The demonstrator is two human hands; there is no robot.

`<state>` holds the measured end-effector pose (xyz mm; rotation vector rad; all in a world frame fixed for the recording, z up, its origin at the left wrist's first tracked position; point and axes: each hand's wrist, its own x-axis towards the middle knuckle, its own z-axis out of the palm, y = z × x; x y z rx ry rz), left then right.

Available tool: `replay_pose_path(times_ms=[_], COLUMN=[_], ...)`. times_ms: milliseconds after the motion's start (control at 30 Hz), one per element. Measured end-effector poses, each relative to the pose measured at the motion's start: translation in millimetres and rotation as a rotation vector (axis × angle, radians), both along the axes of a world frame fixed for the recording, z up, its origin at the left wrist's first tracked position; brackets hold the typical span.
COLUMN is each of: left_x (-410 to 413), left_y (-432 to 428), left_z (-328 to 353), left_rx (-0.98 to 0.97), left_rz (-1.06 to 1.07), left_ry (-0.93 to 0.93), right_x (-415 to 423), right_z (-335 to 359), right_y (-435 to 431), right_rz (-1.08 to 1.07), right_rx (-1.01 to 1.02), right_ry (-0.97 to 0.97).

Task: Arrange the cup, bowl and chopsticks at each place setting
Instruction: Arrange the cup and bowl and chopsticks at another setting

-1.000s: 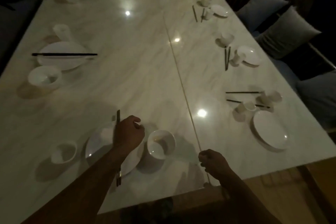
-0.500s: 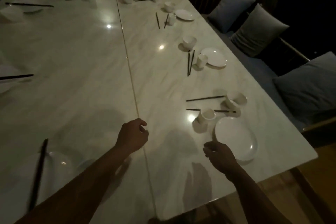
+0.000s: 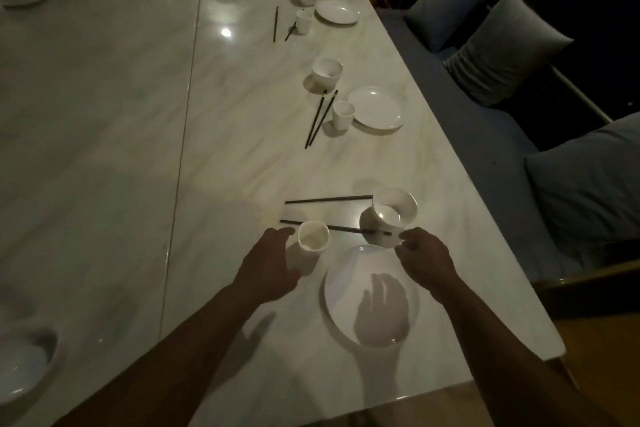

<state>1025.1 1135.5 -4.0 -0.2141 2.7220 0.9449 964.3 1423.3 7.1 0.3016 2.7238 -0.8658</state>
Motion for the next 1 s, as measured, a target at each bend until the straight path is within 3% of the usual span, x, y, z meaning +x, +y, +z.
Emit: replay_pose_path(times_ms=[167,300,567,833,1000], left_x=[-24.1,-38.4,-55.1,-60.9,-37.6], left_y=[17.7,32.9,43.1,38.4,40.3], left_z=[-4.6,-16.1,-38.7,-41.4,-30.8], left_rx=[0.005,-0.030,-0.073,-0.037,-0.054], left_rz=[-0.029,-0.056,-0.106,-0.005,0.182], left_ry=[0.091,0.059,0.042,0.062,0.049], right_x=[-29.3,-54.9,-97.9,-121.9,-133.2], right_z=[-11.6,-17.3,-30.8,-50.6,-56.6], right_y=[12.5,15.2,8.2,5.1,15.1], right_rz=[0.067,0.136,0.290,0.409,0.511], right_rx=[0.108,0.159,0.216,0.257,0.253], right_ry=[0.072,0.105,0.035,-0.004,0.025])
